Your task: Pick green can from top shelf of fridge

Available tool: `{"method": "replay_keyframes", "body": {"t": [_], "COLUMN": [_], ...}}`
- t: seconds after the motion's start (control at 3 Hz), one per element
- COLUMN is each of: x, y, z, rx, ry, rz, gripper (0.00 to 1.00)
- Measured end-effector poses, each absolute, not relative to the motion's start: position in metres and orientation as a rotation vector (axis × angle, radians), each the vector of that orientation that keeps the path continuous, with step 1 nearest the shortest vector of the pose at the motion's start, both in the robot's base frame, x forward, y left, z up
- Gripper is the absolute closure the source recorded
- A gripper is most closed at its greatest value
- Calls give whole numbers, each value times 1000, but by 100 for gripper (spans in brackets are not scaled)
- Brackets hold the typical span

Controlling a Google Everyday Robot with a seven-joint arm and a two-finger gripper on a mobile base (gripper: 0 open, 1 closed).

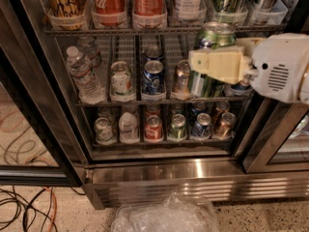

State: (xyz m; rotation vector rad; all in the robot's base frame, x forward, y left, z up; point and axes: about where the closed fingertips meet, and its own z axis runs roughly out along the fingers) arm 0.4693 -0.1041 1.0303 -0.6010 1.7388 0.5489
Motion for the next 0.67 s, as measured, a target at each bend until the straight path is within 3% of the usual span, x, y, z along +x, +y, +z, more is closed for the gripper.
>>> {"method": "replay_keyframes", "body": {"t": [0.67], "x": [420], "y": [-72], "z": [1015], "rx": [-746], "ry": [1760], "rz": [786], "gripper": [100]}}
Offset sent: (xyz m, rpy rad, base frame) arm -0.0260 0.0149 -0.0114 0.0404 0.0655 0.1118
